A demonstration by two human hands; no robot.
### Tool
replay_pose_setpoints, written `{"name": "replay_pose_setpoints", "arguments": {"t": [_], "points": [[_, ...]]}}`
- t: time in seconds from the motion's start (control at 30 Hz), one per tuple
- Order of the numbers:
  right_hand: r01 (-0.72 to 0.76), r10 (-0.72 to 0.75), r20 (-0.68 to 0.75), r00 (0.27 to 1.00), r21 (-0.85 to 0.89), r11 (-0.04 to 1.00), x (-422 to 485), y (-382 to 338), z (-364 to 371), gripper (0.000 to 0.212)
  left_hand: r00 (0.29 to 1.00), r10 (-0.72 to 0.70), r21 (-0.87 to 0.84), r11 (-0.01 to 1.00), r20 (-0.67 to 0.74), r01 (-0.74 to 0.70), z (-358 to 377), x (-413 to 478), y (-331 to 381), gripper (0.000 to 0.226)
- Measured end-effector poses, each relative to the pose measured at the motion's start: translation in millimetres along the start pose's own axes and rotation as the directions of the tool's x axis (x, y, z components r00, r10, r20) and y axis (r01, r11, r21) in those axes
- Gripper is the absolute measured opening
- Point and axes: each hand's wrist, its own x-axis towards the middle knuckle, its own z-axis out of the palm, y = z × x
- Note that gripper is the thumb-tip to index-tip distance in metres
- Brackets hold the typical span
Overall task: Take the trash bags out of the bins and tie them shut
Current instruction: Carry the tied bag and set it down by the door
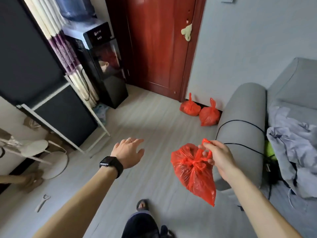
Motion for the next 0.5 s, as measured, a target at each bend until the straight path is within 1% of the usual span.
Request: {"name": "replay_pose_setpoints", "arguments": {"t": [0.03, 0.2, 0.23, 0.27, 0.37, 0.43, 0.5], "points": [[-0.006, 0.006, -0.011, 1.0, -0.006, 1.0, 37, -11, 6, 0.008, 1.0, 0.012, -0.001, 1.0, 0.015, -0.012, -7, 39, 0, 0.052], [0.002, -0.003, -0.075, 0.997, -0.02, 1.0, 139, -39, 25, 0.009, 0.997, 0.053, 0.019, 0.998, 0.06, -0.054, -27, 166, -7, 0.052], [-0.031, 0.029, -0.101, 0.994, -0.016, 0.999, 170, -48, 29, 0.009, 0.993, 0.077, 0.021, 0.997, 0.087, -0.079, -36, 208, -8, 0.052], [-0.051, 0.049, -0.111, 0.993, -0.014, 0.999, 184, -51, 30, 0.009, 0.991, 0.091, 0.02, 0.995, 0.099, -0.093, -43, 226, -6, 0.053], [-0.087, 0.083, -0.173, 0.981, -0.017, 0.996, 246, -72, 32, 0.011, 0.98, 0.139, 0.016, 0.99, 0.143, -0.143, -71, 304, 9, 0.052], [-0.12, 0.104, -0.216, 0.971, -0.061, 0.991, 287, -85, 33, 0.014, 0.969, 0.178, 0.01, 0.983, 0.169, -0.182, -86, 355, 29, 0.052], [-0.152, 0.13, -0.217, 0.967, -0.083, 0.985, 326, -94, 34, 0.012, 0.96, 0.218, 0.004, 0.975, 0.175, -0.222, -98, 402, 48, 0.052]]}}
